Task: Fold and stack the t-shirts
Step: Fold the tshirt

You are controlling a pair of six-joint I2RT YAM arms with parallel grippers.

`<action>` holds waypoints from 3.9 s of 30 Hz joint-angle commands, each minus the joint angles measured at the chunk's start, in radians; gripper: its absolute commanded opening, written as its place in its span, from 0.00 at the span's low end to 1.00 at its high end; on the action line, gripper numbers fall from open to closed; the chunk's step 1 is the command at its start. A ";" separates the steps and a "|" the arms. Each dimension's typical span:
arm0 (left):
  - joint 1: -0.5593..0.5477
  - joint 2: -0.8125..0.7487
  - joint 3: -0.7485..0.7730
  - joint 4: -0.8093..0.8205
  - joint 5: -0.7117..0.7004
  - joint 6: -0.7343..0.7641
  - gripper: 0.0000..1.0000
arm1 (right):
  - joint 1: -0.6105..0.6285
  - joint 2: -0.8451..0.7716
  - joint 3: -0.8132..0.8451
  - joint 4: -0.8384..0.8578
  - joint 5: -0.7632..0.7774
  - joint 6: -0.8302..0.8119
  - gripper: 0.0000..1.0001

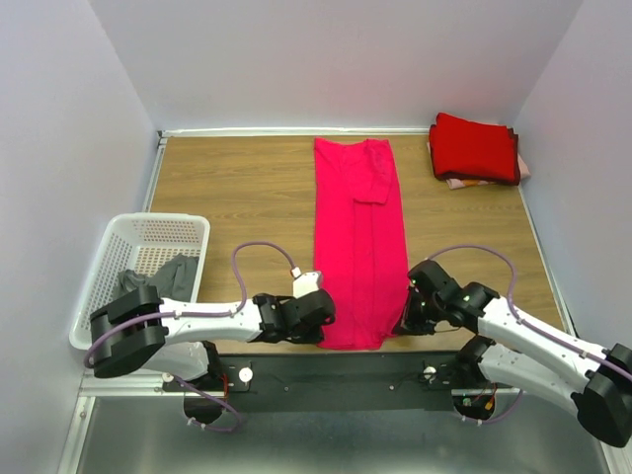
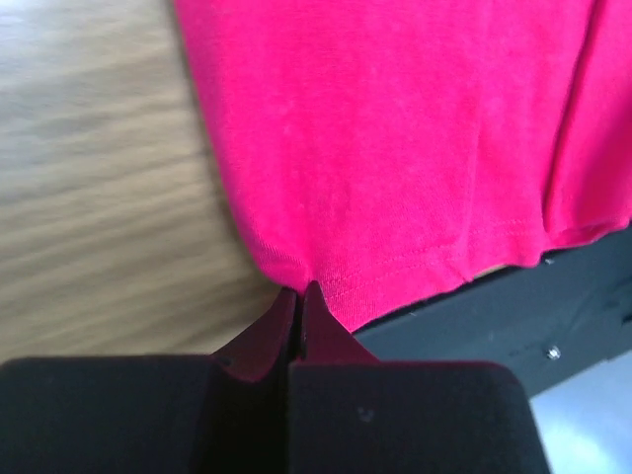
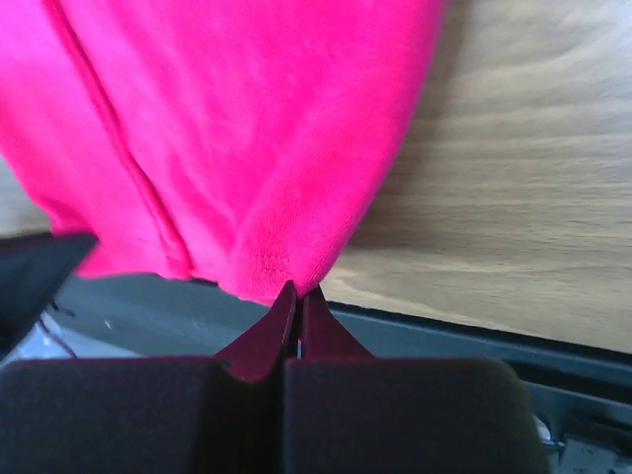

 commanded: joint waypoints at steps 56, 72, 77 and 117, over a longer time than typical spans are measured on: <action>0.804 0.709 0.941 0.286 0.129 0.534 0.64 | -0.541 1.073 1.015 0.510 0.098 -0.368 0.74; 0.773 0.494 0.631 0.278 0.117 0.402 0.56 | -0.498 0.755 0.639 0.510 0.124 -0.348 0.73; 0.753 0.436 0.546 0.286 0.112 0.402 0.56 | -0.497 0.682 0.561 0.510 0.127 -0.350 0.73; 0.598 0.363 0.321 0.336 0.075 0.267 0.73 | -0.475 0.536 0.238 0.561 0.130 -0.247 0.66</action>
